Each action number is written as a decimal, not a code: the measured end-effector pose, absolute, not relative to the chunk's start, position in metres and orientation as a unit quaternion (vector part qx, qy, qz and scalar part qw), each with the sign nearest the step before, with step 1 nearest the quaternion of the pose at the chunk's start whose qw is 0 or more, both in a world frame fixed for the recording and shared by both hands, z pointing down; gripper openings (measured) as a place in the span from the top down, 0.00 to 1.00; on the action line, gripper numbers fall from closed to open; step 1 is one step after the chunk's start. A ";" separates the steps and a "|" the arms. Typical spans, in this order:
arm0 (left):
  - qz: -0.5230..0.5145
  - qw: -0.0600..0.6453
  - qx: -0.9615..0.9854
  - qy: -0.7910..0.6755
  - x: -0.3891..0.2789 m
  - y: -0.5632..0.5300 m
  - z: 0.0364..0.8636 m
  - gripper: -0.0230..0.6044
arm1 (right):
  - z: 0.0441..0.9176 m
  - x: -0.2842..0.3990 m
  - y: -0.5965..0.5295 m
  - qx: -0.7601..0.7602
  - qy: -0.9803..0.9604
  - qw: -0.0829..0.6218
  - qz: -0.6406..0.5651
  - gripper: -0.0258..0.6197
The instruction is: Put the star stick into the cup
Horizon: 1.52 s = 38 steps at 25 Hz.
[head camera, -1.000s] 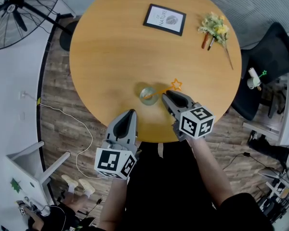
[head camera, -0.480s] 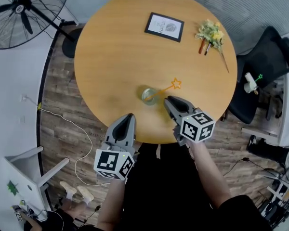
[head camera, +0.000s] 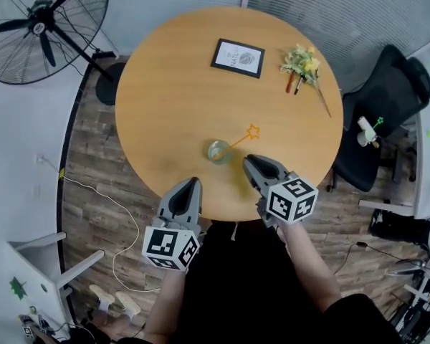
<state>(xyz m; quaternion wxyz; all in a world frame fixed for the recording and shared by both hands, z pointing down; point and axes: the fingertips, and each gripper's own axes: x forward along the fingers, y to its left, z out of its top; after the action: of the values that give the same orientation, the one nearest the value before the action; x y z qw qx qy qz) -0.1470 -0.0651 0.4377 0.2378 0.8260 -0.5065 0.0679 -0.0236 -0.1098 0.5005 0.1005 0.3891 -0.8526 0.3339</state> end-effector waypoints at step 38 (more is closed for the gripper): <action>0.044 0.191 0.787 -0.585 -0.022 0.077 0.385 0.96 | 0.375 0.089 0.030 0.284 -0.937 0.050 0.196 0.95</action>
<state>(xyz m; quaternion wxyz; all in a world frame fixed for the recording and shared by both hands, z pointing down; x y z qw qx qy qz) -0.0220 0.0771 0.3847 0.1915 0.7868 -0.5851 0.0437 0.0887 0.0298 0.3752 0.0503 0.2841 -0.9372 0.1961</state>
